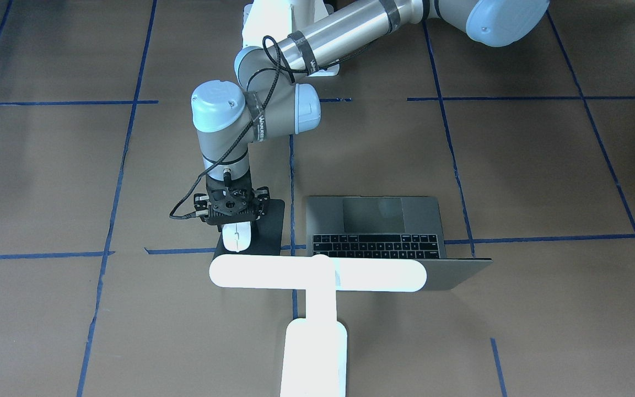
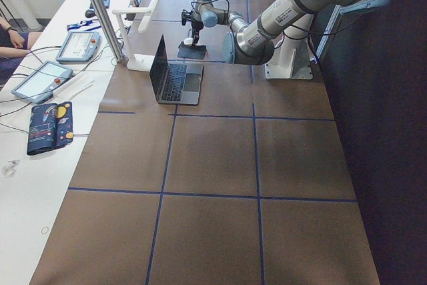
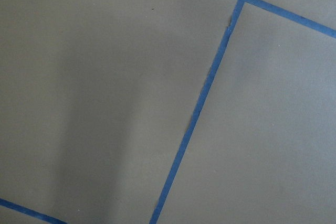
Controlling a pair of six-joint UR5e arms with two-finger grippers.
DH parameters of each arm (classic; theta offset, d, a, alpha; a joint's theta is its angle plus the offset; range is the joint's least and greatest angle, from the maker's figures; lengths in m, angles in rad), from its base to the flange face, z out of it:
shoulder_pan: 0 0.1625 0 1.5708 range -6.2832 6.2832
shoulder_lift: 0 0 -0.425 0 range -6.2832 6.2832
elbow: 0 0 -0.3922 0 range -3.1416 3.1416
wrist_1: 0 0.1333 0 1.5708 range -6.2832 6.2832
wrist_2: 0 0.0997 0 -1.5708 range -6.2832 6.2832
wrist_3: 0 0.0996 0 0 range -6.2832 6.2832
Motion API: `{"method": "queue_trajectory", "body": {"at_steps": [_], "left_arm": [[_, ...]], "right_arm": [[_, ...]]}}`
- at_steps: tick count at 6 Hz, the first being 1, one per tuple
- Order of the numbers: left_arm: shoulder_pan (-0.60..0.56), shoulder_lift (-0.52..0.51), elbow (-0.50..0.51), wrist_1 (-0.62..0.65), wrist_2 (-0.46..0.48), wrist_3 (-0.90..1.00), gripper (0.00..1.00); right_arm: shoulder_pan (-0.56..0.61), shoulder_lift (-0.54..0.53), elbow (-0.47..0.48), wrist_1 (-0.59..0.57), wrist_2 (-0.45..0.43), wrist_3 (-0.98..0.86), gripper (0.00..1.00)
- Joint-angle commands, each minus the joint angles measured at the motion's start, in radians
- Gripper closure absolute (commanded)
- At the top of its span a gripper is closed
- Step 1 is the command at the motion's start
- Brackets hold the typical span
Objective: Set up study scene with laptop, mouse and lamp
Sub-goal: 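Carry the white mouse with the left gripper onto the mouse pad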
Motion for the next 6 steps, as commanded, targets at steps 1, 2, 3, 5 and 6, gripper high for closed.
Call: {"method": "queue_trajectory", "body": {"at_steps": [1,2,3,5,6], "left_arm": [[-0.054,0.001,-0.006,0.005,-0.141,0.044,0.00],[-0.069,0.008,-0.032,0.011,-0.210,0.045,0.00],[-0.069,0.122,-0.179,0.021,-0.214,0.045,0.00],[-0.069,0.417,-0.628,0.210,-0.215,0.148,0.00],[-0.069,0.551,-0.828,0.295,-0.215,0.210,0.00]], "right_arm": [[0.000,0.000,0.000,0.000,0.001,0.000,0.00],[0.000,0.002,0.000,0.000,0.000,0.000,0.00],[0.000,0.002,-0.001,0.000,-0.002,0.000,0.00],[0.000,-0.003,-0.020,0.002,-0.002,-0.003,0.00],[0.000,-0.005,-0.020,0.002,-0.003,-0.003,0.00]]}}
